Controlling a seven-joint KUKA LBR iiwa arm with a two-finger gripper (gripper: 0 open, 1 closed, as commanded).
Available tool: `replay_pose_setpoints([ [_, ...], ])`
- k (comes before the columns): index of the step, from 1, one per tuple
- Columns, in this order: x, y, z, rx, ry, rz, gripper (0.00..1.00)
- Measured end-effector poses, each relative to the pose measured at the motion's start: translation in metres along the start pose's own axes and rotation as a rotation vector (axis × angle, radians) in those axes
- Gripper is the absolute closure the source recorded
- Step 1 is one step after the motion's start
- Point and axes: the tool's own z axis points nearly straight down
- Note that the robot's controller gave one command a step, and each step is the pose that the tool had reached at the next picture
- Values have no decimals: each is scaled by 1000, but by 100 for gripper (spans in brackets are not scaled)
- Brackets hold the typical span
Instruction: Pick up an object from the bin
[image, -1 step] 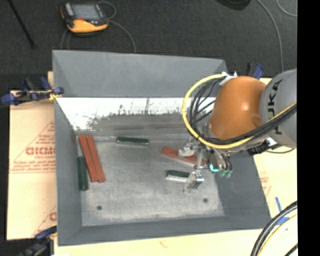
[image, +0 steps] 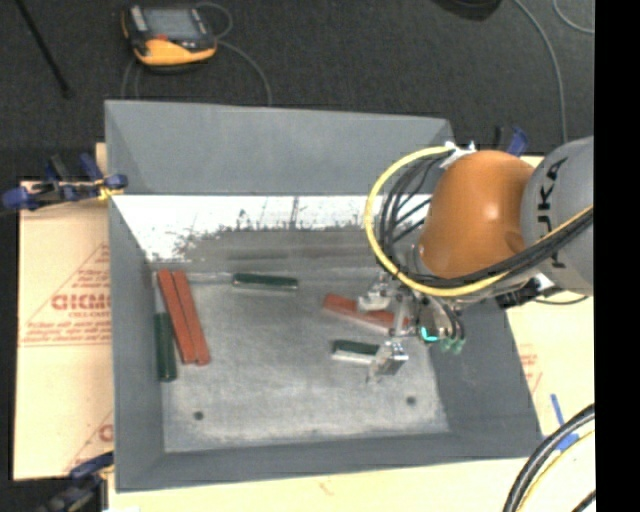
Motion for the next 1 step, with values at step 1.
replay_pose_setpoints([
  [1, -32, -18, 90, 0, -5, -154, 100],
])
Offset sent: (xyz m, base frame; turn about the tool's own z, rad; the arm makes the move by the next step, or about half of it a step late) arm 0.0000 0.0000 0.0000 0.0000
